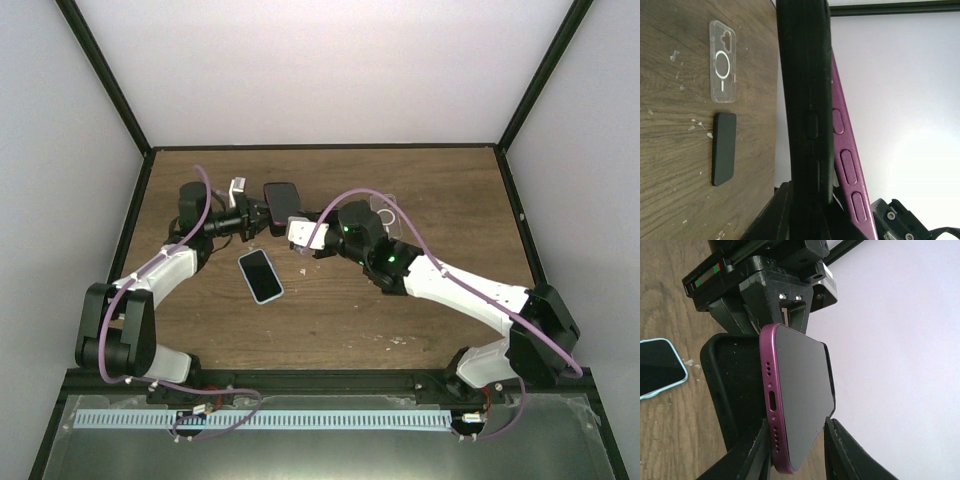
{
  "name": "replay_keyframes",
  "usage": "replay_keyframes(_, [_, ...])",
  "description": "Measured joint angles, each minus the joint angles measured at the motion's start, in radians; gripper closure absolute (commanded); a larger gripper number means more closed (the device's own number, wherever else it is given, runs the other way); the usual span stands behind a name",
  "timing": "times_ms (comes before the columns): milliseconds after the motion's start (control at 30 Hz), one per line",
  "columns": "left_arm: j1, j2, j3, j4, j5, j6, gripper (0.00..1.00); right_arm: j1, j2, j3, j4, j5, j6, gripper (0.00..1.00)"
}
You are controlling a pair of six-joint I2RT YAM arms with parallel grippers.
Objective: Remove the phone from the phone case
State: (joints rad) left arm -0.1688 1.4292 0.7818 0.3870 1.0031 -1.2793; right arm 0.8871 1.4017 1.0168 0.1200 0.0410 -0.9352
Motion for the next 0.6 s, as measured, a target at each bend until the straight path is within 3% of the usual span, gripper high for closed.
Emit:
replay_keyframes(333, [0.0, 0.0, 0.0, 0.001, -0.015, -0.001, 1.0, 0.003, 0.037, -0.005, 0.084, 0.036, -0.052, 0.75])
replay_keyframes(600, [0.0, 0.0, 0.0, -0.011, -0.02, 0.003, 1.0, 0.01, 0.059, -0.001, 0.103, 0.046, -0.069, 0.99])
